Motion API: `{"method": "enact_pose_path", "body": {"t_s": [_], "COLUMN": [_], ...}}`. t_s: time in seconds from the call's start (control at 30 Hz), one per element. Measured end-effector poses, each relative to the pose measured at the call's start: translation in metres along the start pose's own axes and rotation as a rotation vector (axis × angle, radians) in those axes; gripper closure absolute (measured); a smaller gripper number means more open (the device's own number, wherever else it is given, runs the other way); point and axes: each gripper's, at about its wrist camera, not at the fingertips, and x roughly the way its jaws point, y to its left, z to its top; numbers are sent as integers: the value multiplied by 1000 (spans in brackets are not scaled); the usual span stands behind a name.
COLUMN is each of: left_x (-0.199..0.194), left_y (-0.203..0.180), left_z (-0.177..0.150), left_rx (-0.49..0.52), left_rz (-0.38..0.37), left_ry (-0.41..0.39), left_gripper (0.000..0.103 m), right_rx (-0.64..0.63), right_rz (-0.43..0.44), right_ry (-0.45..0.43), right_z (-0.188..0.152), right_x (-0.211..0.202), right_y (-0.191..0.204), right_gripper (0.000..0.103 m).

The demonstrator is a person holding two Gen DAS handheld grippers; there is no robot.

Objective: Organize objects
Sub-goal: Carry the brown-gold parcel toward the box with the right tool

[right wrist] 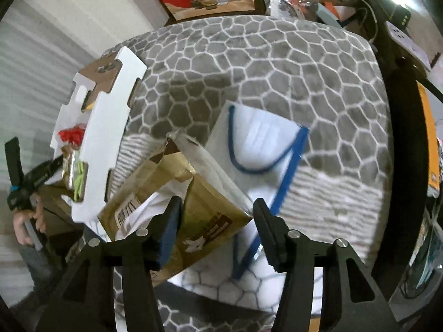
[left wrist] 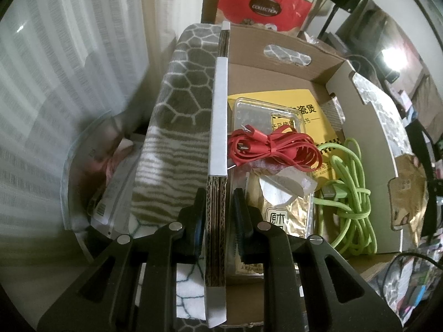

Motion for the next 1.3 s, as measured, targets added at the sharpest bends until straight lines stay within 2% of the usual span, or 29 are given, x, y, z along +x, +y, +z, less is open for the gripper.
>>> {"method": "enact_pose_path", "body": {"t_s": [0.1,0.17,0.23,0.3,0.33,0.4,0.47,0.53,0.67,0.77,0.9,1.03,1.2,1.3], "left_x": [0,0,0,0,0,-1,-1,-1,-1,0,0,0,-1,-1], "left_y": [0,1,1,1,1,2,1,1,1,1,0,0,0,0], "left_z": [0,0,0,0,0,0,-1,-1,-1,-2,-3,-3,-2,-1], "left_rx": [-2,-2,-2,0,-1,-3,-4,-4,-4,-3,-2,-6,-6,-7], "left_rz": [-4,-6,-4,-2,-3,-4,-5,-5,-3,-2,1,-4,-5,-7], "left_ry": [-1,-1,0,0,-1,-2,-3,-4,-3,-3,-6,-5,-5,-4], "left_gripper": [87,87,87,87,87,87,87,87,87,84,83,83,83,83], "right_rx": [-4,-22,-77,-148,-205,-239,-228,-243,-295,-340,-369,-365,-297,-273], "right_rz": [-2,-16,-55,-90,-122,-150,-107,-69,-88,-58,-21,36,140,138], "right_ry": [17,-8,-92,-153,-171,-158,-106,-91,-91,-72,-37,-10,-42,-68], "right_z": [-8,-9,-9,-11,-14,-16,-21,-30,-52,-72,-85,-85,-67,-56], "right_x": [-1,-5,-18,-29,-34,-35,-31,-29,-29,-28,-15,4,13,17], "right_y": [1,2,8,13,18,17,12,10,16,28,45,61,66,69], "right_gripper": [49,47,27,17,17,16,16,17,18,20,33,45,45,45]}}
